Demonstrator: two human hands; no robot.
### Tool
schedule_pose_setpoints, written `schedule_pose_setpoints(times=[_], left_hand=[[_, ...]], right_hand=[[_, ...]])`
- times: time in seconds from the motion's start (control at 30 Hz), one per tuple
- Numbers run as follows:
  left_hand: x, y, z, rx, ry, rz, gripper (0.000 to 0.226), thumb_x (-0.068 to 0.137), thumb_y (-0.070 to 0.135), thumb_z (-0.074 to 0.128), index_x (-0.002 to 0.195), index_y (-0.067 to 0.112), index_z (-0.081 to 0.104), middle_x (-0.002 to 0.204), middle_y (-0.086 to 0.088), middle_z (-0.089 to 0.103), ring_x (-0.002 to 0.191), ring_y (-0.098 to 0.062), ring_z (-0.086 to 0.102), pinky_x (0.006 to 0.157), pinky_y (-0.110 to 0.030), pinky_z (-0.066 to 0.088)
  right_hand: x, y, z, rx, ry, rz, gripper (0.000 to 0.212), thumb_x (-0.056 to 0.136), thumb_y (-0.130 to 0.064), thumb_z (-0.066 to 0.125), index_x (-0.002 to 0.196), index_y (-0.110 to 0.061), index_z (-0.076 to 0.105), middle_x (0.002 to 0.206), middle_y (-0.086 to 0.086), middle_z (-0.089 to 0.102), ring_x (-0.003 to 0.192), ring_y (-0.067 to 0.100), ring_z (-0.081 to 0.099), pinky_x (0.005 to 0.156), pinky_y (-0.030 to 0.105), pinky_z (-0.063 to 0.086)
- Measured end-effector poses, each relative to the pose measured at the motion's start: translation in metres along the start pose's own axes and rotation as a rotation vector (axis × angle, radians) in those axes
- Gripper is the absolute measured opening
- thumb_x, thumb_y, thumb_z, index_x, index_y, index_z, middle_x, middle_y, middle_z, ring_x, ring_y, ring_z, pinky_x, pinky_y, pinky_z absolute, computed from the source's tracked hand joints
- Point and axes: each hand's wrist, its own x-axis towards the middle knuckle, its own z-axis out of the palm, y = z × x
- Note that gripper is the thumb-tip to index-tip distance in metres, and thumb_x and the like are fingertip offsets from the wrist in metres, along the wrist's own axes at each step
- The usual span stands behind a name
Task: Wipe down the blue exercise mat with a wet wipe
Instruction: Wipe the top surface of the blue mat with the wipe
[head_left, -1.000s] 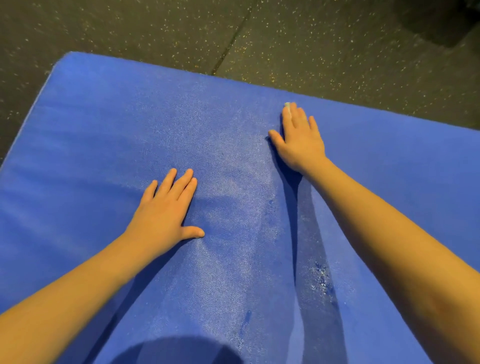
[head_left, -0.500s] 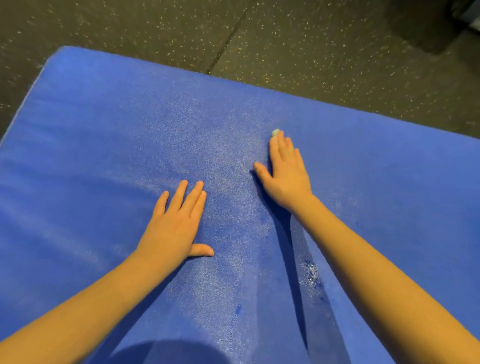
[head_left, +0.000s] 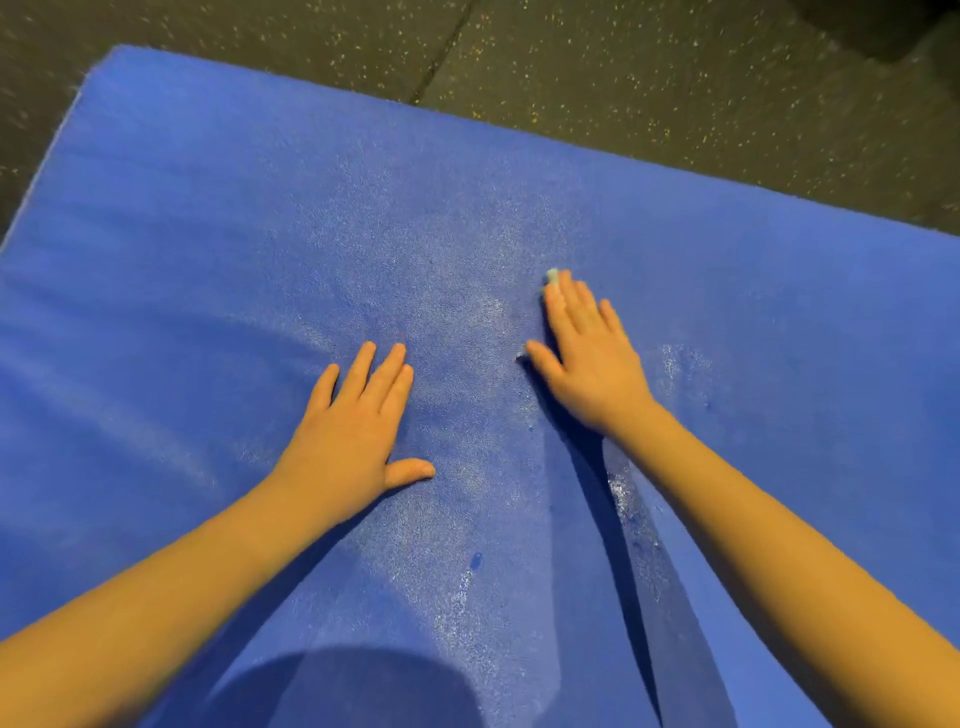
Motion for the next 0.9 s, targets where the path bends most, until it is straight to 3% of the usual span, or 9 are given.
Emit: schedule_pose_setpoints(times=[0.1,0.27,0.33,0.47,0.63,0.7,0.8,0.87,0.9], left_hand=[[-0.006,0.001,0.004,0.004,-0.009,0.003,0.098,0.075,0.075,0.040,0.132,-0.003,0.052,0.144,-0.019,0.046,0.130,-0.042,0.045,0.094,-0.062,0.041],[-0.005,0.001,0.006,0.003,-0.016,0.001,0.098,0.075,0.072,0.030,0.134,-0.003,0.051,0.145,-0.018,0.044,0.132,-0.041,0.043,0.097,-0.061,0.041],[-0.006,0.000,0.007,0.003,-0.020,0.006,0.098,0.076,0.072,0.029,0.134,-0.003,0.050,0.146,-0.018,0.043,0.132,-0.041,0.042,0.097,-0.061,0.041],[-0.006,0.000,0.005,-0.002,-0.017,0.009,0.096,0.077,0.071,0.030,0.134,-0.003,0.051,0.145,-0.018,0.044,0.131,-0.042,0.044,0.096,-0.061,0.042],[-0.019,-0.002,0.008,-0.003,-0.039,0.015,0.093,0.078,0.072,0.030,0.136,0.001,0.051,0.147,-0.014,0.043,0.135,-0.035,0.039,0.102,-0.061,0.035],[-0.030,-0.003,0.011,-0.004,-0.080,0.022,0.098,0.077,0.078,0.027,0.138,0.004,0.049,0.149,-0.012,0.041,0.136,-0.033,0.037,0.104,-0.063,0.033],[-0.040,0.001,0.008,0.007,-0.100,0.009,0.106,0.076,0.084,0.017,0.142,0.005,0.043,0.152,-0.011,0.035,0.138,-0.032,0.033,0.102,-0.064,0.032],[-0.042,0.004,0.006,-0.043,-0.133,-0.009,0.112,0.069,0.087,0.012,0.150,0.011,0.021,0.158,-0.005,0.011,0.145,-0.027,0.012,0.111,-0.062,0.016],[-0.043,0.006,0.006,-0.058,-0.143,-0.031,0.111,0.065,0.086,0.011,0.150,0.014,0.010,0.158,-0.002,0.000,0.146,-0.025,0.003,0.114,-0.060,0.008]], right_hand=[[0.002,-0.009,0.003,0.081,0.053,0.167,0.074,0.099,-0.047,0.037,0.154,-0.011,0.004,0.162,0.004,-0.001,0.149,0.022,-0.002,0.120,0.041,0.000],[-0.046,-0.032,0.019,0.001,-0.080,-0.280,0.079,0.092,-0.059,0.025,0.154,-0.012,0.011,0.162,0.000,0.003,0.149,0.021,0.003,0.120,0.039,0.005],[-0.033,-0.016,0.014,-0.043,-0.023,-0.183,0.076,0.092,-0.058,0.018,0.154,-0.014,0.013,0.161,0.000,0.007,0.149,0.021,0.007,0.119,0.041,0.006],[-0.023,-0.030,0.014,0.042,0.035,0.090,0.080,0.089,-0.059,0.014,0.154,-0.013,0.006,0.162,0.001,0.000,0.149,0.020,-0.002,0.119,0.039,-0.002],[-0.066,-0.042,0.027,-0.040,-0.049,-0.273,0.079,0.092,-0.060,0.027,0.154,-0.013,0.014,0.161,0.000,0.007,0.148,0.019,0.005,0.119,0.039,0.002],[-0.056,-0.024,0.020,-0.082,-0.017,-0.195,0.076,0.093,-0.058,0.020,0.154,-0.014,0.014,0.161,0.000,0.009,0.148,0.021,0.009,0.119,0.042,0.005],[-0.039,-0.021,0.016,-0.038,0.005,0.081,0.071,0.098,-0.053,0.022,0.154,-0.015,0.004,0.162,0.000,-0.001,0.149,0.021,-0.001,0.118,0.039,-0.004],[-0.047,-0.046,0.023,0.006,0.026,0.123,0.074,0.097,-0.054,0.023,0.154,-0.012,0.004,0.162,0.003,-0.002,0.149,0.022,-0.002,0.118,0.038,-0.004],[-0.057,-0.059,0.028,0.028,0.008,0.054,0.078,0.093,-0.057,0.020,0.154,-0.011,0.005,0.162,0.004,-0.001,0.149,0.023,-0.001,0.118,0.037,-0.004]])
